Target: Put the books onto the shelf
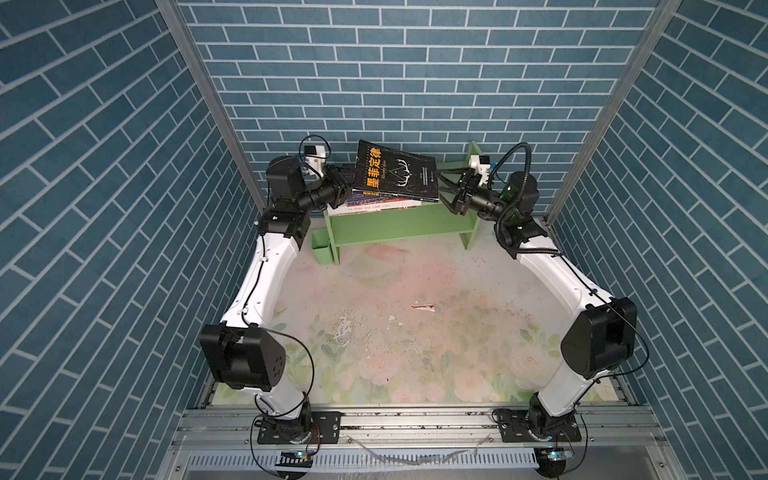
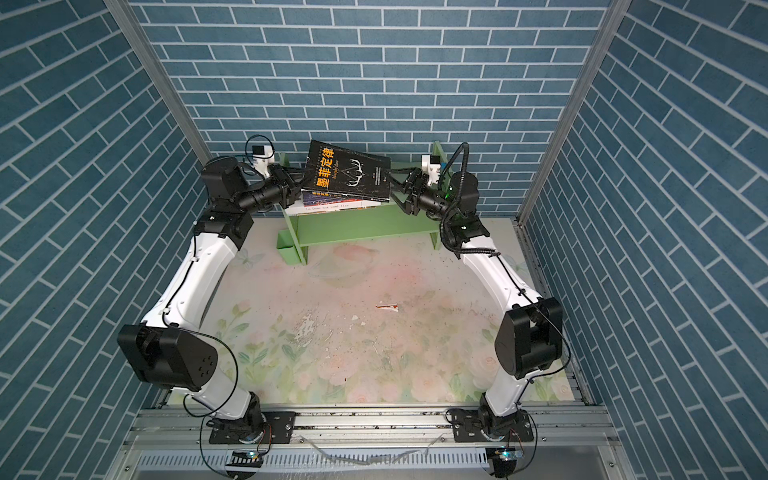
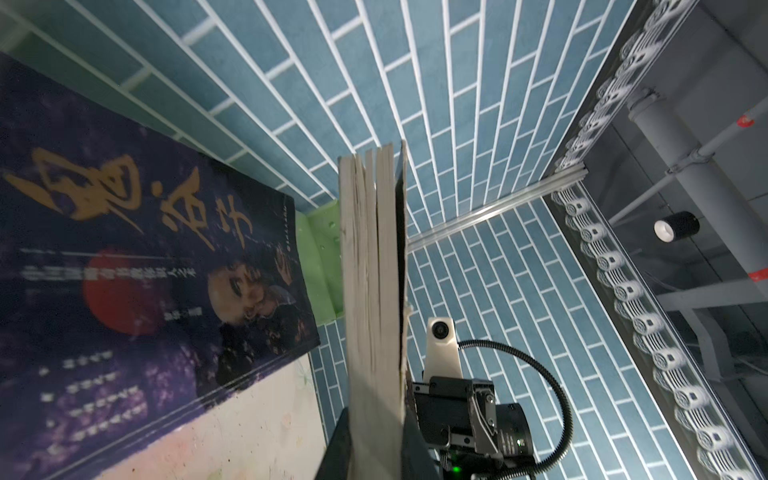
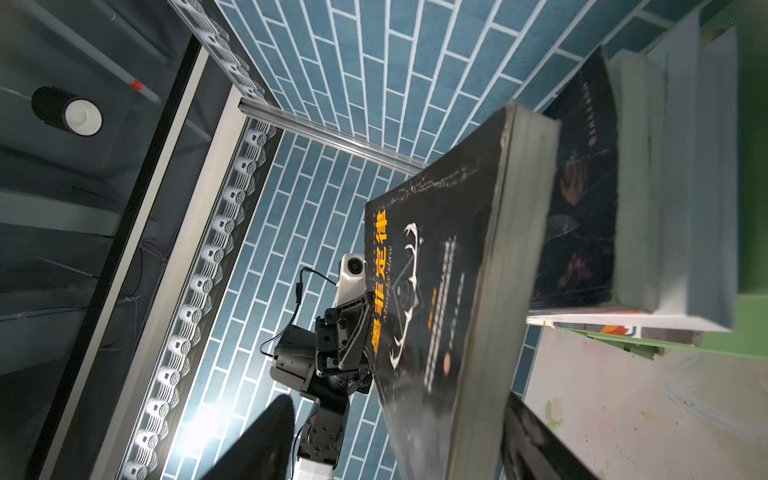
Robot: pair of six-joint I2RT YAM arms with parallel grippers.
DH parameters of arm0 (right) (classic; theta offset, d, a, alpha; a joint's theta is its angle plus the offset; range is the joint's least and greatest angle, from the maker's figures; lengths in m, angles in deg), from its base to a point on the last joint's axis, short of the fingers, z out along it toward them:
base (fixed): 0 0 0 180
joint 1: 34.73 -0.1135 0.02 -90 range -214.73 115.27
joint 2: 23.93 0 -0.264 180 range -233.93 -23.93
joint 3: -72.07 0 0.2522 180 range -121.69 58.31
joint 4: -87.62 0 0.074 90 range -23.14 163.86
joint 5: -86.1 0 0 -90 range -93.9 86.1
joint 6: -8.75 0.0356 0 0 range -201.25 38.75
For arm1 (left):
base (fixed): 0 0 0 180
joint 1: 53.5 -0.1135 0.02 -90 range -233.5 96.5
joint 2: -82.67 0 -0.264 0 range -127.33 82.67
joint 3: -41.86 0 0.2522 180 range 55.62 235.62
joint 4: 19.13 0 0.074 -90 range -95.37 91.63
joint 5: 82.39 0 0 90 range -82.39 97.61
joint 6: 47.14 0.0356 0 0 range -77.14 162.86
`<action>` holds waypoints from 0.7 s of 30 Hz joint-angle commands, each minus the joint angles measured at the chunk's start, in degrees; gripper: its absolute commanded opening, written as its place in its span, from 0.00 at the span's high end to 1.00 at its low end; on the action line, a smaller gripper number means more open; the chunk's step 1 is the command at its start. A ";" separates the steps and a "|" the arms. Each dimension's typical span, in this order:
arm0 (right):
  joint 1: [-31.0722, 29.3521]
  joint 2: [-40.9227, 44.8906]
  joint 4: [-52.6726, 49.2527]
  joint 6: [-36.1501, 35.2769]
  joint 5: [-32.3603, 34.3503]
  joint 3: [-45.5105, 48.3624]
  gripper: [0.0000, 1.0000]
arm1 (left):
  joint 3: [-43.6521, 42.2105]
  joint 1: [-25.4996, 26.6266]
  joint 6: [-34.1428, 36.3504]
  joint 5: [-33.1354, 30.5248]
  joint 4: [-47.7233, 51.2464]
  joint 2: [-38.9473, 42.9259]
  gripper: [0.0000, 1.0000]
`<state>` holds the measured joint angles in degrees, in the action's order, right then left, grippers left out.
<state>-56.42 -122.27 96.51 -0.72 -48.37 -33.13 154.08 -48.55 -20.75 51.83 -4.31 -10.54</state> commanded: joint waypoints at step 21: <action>-3.88 3.32 -17.83 -21.56 17.58 -0.01 0.25 | -2.52 -1.22 1.96 -11.65 -10.18 -2.49 0.91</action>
<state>-60.18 -117.77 78.96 -20.19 -31.45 -30.70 150.49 -49.88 -18.46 40.21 -8.53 -12.81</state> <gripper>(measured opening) 0.748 0.171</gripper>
